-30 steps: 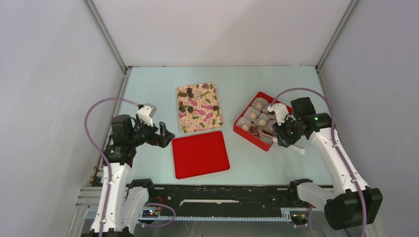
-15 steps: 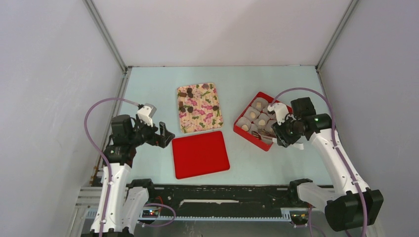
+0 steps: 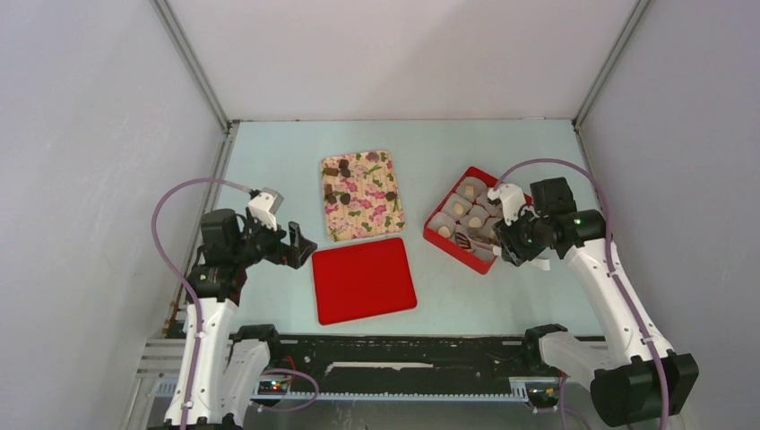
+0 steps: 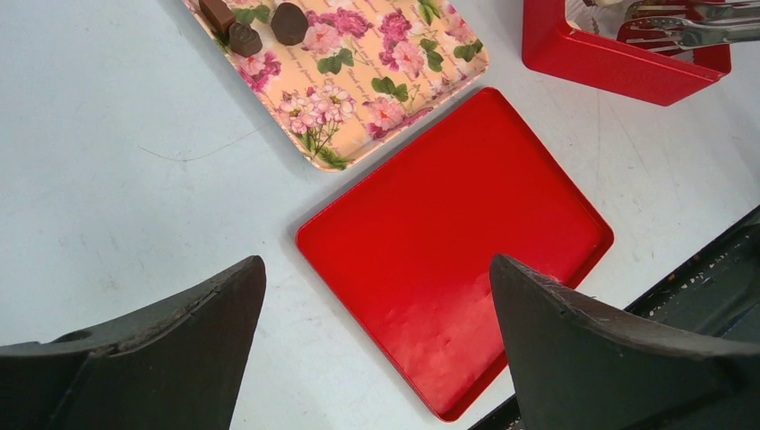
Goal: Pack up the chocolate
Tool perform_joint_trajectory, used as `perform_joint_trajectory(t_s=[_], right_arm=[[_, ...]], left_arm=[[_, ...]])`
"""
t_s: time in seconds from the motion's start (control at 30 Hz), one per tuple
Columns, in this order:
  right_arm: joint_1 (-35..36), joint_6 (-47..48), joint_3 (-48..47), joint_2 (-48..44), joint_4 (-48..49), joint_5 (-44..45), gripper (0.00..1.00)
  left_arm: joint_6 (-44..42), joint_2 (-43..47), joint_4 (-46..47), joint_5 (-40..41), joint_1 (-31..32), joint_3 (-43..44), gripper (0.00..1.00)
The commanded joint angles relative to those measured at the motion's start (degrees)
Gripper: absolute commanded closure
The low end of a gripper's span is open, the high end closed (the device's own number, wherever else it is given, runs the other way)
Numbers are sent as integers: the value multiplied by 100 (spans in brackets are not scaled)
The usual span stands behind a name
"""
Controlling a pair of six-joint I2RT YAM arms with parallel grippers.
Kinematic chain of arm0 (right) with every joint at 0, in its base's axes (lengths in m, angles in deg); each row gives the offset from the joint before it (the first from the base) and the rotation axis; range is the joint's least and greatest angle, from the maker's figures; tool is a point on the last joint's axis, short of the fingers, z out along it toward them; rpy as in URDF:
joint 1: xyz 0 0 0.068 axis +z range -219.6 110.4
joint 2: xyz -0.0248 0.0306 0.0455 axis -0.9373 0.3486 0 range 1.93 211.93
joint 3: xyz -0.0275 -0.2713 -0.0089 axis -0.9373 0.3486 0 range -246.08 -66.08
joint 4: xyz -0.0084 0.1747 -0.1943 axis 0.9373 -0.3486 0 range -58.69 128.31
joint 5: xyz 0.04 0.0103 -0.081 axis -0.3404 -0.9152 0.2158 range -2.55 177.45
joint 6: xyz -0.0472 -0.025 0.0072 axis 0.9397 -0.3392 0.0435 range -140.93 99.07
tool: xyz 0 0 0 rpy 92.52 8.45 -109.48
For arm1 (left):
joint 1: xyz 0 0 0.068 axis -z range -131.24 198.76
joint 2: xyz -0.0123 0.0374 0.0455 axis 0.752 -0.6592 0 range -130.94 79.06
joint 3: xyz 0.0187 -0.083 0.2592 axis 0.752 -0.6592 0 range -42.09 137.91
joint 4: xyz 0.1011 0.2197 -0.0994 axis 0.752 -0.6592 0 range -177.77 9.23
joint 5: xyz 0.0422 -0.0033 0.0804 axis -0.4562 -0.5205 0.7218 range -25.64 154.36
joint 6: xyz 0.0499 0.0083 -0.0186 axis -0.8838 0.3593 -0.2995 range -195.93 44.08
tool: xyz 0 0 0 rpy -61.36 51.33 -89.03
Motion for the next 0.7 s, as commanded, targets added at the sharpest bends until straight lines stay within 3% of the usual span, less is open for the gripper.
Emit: perform_joint_trajectory(t_s=[0.0, 0.43, 0.53, 0.67], right_arm=[[42, -143, -40, -155, 278, -99, 57], [74, -280, -502, -508, 433, -11, 62], [81, -149, -676, -425, 489, -53, 63], [92, 164, -924, -155, 716, -152, 63]], left_arm=[[9, 90, 119, -82, -62, 150, 2], [208, -118, 220, -221, -13, 383, 2], [-40, -407, 19, 150, 449, 813, 2], [-1247, -1000, -674, 833, 1391, 1689, 2]])
